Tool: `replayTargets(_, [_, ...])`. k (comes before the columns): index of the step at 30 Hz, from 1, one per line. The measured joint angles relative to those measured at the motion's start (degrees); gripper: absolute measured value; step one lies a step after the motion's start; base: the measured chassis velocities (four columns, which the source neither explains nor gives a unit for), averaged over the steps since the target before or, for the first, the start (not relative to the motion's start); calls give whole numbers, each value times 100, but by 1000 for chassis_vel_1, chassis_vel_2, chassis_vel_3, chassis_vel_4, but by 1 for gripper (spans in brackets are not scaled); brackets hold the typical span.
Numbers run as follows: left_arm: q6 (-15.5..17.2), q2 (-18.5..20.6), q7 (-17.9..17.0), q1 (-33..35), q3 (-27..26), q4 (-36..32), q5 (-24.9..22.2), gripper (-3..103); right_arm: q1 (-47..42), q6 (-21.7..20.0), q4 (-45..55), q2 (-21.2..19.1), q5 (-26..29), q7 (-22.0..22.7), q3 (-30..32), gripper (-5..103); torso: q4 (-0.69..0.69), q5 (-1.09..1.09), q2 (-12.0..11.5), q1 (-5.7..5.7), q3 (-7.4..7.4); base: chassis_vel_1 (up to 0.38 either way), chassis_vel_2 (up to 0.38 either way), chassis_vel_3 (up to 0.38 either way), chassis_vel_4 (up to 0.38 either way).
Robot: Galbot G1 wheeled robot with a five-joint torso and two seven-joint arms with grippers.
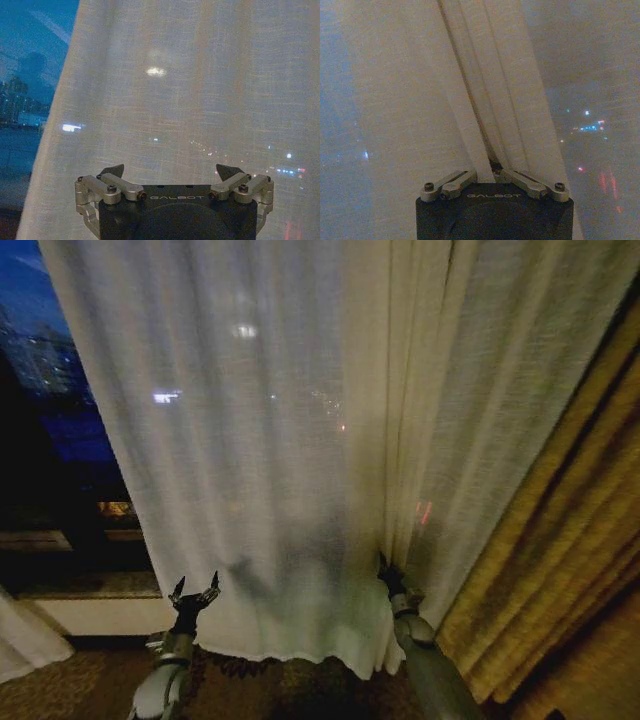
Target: Open the curtains by pulling them apart, changing their state from closed to fully open.
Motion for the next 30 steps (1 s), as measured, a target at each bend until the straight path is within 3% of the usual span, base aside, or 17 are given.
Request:
replayTargets(12, [0,-1,2,0,2,0,0,100,59,301,-150,14,-324,-50,19,0,-3,2,-1,2,1,-300,-291,282,287])
replayTargets(21, [0,2,-1,0,-2,0,0,100,259,295,-388,11,-458,20,-34,0,3,-6,-1,2,0,-11,-13,13,3])
replayTargets(30, [0,1,-1,0,-1,0,0,100,815,263,-1255,-284,-710,608,225,0,0,3,-1,1,0,15,9,-7,-11])
